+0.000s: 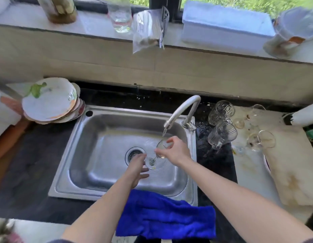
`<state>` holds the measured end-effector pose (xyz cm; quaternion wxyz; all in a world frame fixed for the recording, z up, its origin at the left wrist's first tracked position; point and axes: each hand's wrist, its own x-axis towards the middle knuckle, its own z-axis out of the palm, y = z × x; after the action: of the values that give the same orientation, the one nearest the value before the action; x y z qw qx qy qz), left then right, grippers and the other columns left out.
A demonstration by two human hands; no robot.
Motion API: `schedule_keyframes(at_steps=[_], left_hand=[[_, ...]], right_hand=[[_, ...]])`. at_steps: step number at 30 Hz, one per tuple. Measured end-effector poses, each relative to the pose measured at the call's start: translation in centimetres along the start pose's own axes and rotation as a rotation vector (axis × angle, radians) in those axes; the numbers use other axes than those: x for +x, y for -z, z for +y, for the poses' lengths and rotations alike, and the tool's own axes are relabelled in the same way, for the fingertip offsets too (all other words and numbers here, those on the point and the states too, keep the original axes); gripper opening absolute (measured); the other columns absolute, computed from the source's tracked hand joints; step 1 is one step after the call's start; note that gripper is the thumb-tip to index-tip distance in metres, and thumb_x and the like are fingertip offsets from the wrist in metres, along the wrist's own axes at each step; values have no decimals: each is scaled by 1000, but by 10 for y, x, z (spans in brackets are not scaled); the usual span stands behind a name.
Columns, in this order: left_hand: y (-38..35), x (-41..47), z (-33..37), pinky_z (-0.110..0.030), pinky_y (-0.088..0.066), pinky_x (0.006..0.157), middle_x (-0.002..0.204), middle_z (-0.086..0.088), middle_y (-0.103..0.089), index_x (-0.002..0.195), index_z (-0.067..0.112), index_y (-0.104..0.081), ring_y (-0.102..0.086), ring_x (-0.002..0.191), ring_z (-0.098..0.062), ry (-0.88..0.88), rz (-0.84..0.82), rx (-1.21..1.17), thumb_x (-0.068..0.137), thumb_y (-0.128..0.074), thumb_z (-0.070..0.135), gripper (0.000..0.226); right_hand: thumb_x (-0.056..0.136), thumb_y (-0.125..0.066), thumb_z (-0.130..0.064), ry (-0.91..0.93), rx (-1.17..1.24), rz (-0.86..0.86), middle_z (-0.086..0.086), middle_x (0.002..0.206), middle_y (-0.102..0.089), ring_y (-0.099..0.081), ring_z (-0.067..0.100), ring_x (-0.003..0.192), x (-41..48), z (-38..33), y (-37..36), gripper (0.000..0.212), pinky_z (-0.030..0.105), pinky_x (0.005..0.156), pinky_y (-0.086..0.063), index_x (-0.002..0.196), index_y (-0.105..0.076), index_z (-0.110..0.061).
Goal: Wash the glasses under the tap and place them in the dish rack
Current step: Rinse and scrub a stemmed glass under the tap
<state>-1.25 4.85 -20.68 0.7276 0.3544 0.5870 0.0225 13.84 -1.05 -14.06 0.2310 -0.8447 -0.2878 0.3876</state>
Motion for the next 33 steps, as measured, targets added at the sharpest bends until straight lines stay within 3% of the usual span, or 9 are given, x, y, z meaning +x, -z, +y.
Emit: schedule_keyframes(at_steps=[5,9,14,17,21,23,26,30,33], left_hand=[[6,27,-11,-41,-56,71,108,-11,-51,128,14,-49,-57,80,-32,64,16,-341,97,-48,21,32],[-2,42,-10,-31,-45,55,90,-13,-55,120,10,-48,-53,64,-26,58,38,-469,94,-44,-3,29],[4,50,-7,-15,-27,36,81,-13,-57,112,12,-49,-41,45,-15,147,-20,-398,99,-44,10,14],[9,46,-3,-15,-21,33,77,-12,-58,101,16,-52,-40,38,-10,179,-78,-297,97,-48,18,6],[9,52,0,-19,-32,40,83,-11,-60,112,16,-54,-41,50,-15,97,21,-347,99,-46,21,16],[10,54,4,-16,-27,36,81,-11,-58,115,14,-53,-36,46,-13,89,37,-357,100,-45,18,18],[12,51,10,-13,-16,33,76,-12,-56,101,14,-54,-31,39,-10,162,-18,-267,97,-49,21,10],[13,56,13,-24,-37,48,83,-13,-60,99,13,-55,-46,55,-19,107,-46,-353,96,-49,18,8],[12,57,15,-23,-35,49,80,-14,-61,105,12,-55,-45,54,-17,68,-26,-383,99,-46,15,11]], right_hand=[[50,-76,-68,-118,106,-45,-5,95,-67,-70,15,74,27,1,-28,73,42,75,-59,105,-53,-27],[64,-81,-55,-143,153,-135,-3,85,-66,-72,16,68,36,-3,-25,64,35,62,-58,109,-54,-19],[70,-85,-27,5,164,-304,-3,118,-53,-62,22,101,44,4,-11,73,39,69,-56,131,-46,-25],[71,-84,-12,64,199,-345,-3,129,-51,-62,17,95,51,6,-3,65,35,67,-55,126,-52,-22],[66,-87,-15,42,232,-309,5,93,-65,-62,18,71,53,1,-3,56,33,60,-52,113,-55,-16],[64,-89,-22,99,159,-300,0,94,-62,-62,16,74,53,1,-4,63,31,63,-53,116,-54,-19],[64,-89,-20,213,89,-375,-7,109,-58,-62,12,80,55,-1,-1,71,29,75,-54,126,-54,-27],[62,-90,-28,182,98,-293,-6,87,-66,-67,19,76,56,-9,1,47,35,71,-59,100,-63,-22],[66,-87,-34,180,113,-269,1,84,-71,-69,22,76,54,-10,3,34,42,74,-56,87,-63,-23]])
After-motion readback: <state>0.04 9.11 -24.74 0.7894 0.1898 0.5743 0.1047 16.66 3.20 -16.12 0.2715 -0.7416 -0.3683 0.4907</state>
